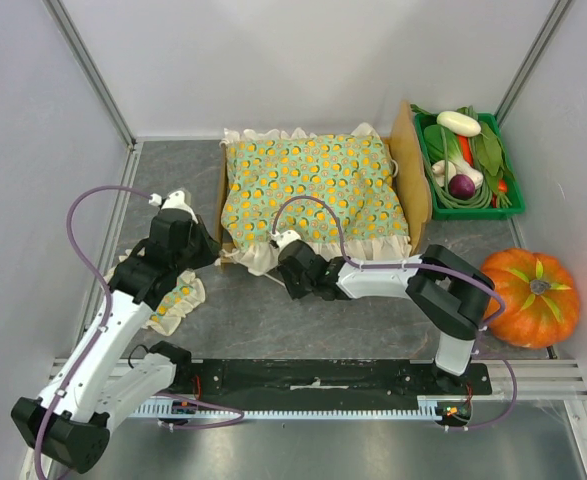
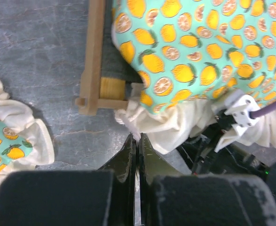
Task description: Set up the pet bed
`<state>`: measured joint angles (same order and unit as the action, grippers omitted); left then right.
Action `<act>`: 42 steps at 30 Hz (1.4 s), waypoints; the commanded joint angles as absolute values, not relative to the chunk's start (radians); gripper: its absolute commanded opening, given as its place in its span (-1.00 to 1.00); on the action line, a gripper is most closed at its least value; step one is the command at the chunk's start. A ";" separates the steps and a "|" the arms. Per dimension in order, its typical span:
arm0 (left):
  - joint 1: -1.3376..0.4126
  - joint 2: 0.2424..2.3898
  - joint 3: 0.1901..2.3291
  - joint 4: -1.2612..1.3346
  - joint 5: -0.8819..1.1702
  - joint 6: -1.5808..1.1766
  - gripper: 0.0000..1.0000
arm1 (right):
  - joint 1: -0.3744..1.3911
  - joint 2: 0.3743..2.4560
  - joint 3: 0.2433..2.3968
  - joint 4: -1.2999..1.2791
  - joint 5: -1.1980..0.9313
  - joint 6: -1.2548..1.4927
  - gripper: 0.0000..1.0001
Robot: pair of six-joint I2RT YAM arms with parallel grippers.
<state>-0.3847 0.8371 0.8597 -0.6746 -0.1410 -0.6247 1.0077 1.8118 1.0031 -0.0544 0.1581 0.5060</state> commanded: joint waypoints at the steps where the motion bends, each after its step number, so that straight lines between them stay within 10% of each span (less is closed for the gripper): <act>1: -0.368 0.868 0.979 -0.643 0.020 -0.514 -0.96 | 1.008 1.807 1.035 0.024 0.088 0.486 -0.94; 4: -0.367 0.881 0.967 -0.647 0.048 -0.520 -0.96 | 1.015 1.749 1.031 0.067 -0.069 0.453 -0.29; 8: -0.361 0.864 0.925 -0.650 0.022 -0.526 -0.96 | 1.043 1.637 1.028 0.055 -0.153 0.442 -0.01; 42: -0.314 0.838 0.764 -0.566 0.034 -0.526 -0.97 | 1.112 2.046 1.074 0.564 0.268 0.164 0.48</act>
<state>-0.3218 0.8688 0.7734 -0.5880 0.0097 -0.5514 1.1156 2.0018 1.0275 0.4557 0.2016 0.2501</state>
